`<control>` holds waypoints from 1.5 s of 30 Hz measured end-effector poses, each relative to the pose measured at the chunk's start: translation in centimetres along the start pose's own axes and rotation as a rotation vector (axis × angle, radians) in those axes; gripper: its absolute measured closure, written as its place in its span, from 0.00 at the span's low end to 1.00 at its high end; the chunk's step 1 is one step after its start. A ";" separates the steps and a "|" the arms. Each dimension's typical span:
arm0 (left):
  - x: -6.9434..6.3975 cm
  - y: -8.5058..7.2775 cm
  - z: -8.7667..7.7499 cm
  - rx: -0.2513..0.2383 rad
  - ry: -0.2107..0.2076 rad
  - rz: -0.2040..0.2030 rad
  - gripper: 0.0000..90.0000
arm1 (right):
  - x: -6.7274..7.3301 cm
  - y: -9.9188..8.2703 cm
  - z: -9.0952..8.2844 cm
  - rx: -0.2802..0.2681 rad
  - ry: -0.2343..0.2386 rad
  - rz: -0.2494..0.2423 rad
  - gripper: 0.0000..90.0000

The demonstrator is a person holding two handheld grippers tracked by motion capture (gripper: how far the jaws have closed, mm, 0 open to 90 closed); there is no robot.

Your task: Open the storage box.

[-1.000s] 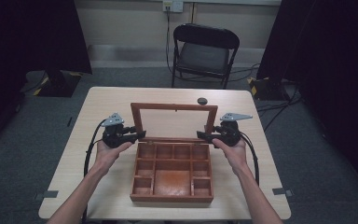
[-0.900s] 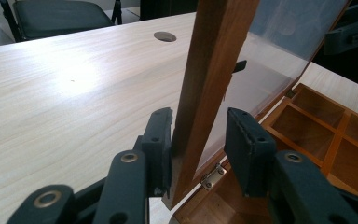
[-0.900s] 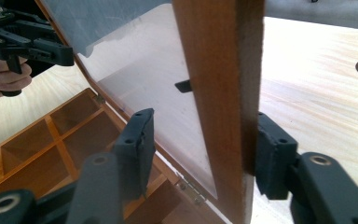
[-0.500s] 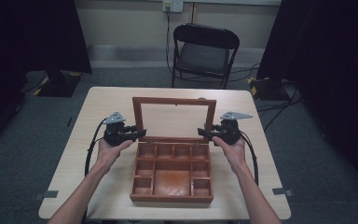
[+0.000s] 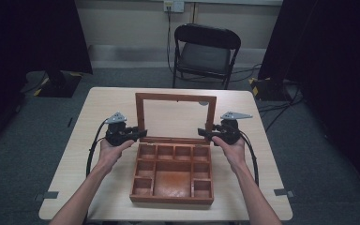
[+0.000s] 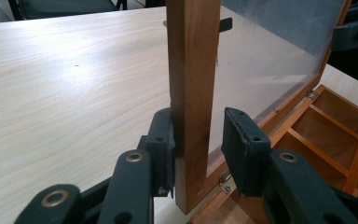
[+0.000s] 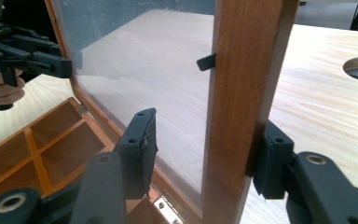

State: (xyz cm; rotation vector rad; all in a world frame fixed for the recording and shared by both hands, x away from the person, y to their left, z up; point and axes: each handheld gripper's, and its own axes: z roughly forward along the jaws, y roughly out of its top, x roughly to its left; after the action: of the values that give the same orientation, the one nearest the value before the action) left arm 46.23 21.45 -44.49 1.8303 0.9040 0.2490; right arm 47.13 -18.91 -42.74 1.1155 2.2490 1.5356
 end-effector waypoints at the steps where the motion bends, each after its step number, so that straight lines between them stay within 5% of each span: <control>1: 0.0 0.0 0.0 0.001 -0.002 -0.003 0.72 | -0.2 0.0 0.1 -0.003 -0.001 0.006 0.59; 15: 0.5 -0.3 0.2 0.000 -0.025 -0.033 0.72 | -0.6 -0.3 1.0 -0.003 -0.016 0.029 0.57; 45: 0.7 -0.8 1.9 0.043 -0.030 -0.069 0.46 | -0.8 -1.0 3.2 0.044 -0.075 0.036 0.32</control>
State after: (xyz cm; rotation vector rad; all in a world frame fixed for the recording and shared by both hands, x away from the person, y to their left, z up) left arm 47.42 20.72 -46.22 1.8344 0.9562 0.1599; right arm 48.91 -17.32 -45.24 1.2113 2.2354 1.4386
